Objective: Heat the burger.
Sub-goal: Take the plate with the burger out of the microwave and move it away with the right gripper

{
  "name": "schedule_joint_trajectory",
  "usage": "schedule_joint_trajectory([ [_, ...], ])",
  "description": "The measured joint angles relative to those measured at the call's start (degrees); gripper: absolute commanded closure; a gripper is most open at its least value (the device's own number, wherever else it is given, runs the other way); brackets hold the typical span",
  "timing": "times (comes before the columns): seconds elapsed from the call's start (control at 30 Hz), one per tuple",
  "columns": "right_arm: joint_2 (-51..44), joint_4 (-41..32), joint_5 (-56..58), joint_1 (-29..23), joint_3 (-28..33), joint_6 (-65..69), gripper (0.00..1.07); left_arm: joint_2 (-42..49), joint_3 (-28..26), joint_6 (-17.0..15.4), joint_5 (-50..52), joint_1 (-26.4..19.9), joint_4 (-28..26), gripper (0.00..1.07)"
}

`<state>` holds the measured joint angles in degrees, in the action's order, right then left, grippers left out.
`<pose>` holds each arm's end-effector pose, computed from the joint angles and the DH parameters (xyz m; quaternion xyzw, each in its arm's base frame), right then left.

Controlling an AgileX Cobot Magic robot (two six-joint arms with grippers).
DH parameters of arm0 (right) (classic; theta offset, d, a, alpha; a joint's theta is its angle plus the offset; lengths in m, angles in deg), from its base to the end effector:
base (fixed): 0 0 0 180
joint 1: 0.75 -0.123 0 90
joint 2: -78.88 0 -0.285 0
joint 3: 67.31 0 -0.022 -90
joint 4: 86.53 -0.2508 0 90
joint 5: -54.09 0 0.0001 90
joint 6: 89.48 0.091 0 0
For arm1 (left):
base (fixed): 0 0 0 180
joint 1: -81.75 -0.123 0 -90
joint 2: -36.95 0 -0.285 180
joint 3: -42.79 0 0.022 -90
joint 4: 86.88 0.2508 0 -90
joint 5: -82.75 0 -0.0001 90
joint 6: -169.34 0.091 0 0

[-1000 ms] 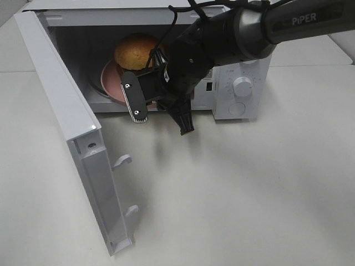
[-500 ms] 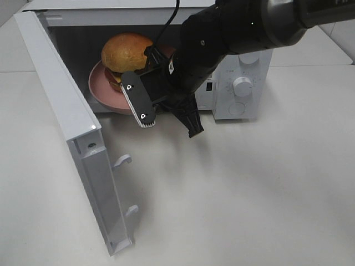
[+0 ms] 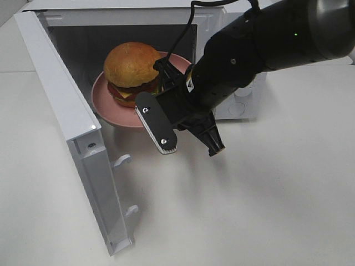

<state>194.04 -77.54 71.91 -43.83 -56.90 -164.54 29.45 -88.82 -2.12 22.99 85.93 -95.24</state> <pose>0.2896 0.2648 0.1801 -0.8444 0.4322 -0.1307 0.2883 -0.0065 -0.0110 0.2803 0.0960 0.8387 -0.0526 0.5335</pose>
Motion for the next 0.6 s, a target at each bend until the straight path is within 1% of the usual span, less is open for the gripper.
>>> schedule_joint_trajectory([
  [0.07,-2.1,1.3,-0.3,0.0,3.8,-0.1,1.07,0.0,0.0,0.0,0.0,0.0,0.0,1.06],
  [0.13,-2.4,1.3,-0.4,0.0,4.7,-0.1,1.07,0.0,0.0,0.0,0.0,0.0,0.0,1.06],
  [0.17,-3.8,1.4,-1.4,0.0,7.0,-0.1,1.07,0.0,0.0,0.0,0.0,0.0,0.0,1.06],
  [0.27,-4.4,1.4,-1.8,0.0,8.1,-0.1,1.07,0.0,0.0,0.0,0.0,0.0,0.0,1.06],
  [0.33,-7.8,1.4,-4.6,0.0,12.4,-0.1,1.07,0.0,0.0,0.0,0.0,0.0,0.0,1.06],
  [0.37,-7.8,1.4,-4.6,0.0,12.4,-0.1,1.07,0.0,0.0,0.0,0.0,0.0,0.0,1.06],
  [0.4,-9.3,1.4,-5.9,0.0,14.5,-0.1,1.07,0.0,0.0,0.0,0.0,0.0,0.0,1.06],
  [0.43,-9.3,1.4,-5.9,0.0,14.5,-0.1,1.07,0.0,0.0,0.0,0.0,0.0,0.0,1.06],
  [0.5,-11.1,1.4,-6.3,-0.1,17.6,-0.1,1.07,0.0,0.0,0.0,0.0,0.0,0.0,1.06],
  [0.57,-11.6,1.4,-6.3,-0.1,18.5,-0.1,1.07,0.0,0.0,0.0,0.0,0.0,0.0,1.06],
  [0.6,-12.5,1.4,-6.1,-0.1,20.3,0.0,1.07,0.0,0.0,0.0,0.0,0.0,0.0,1.06],
])
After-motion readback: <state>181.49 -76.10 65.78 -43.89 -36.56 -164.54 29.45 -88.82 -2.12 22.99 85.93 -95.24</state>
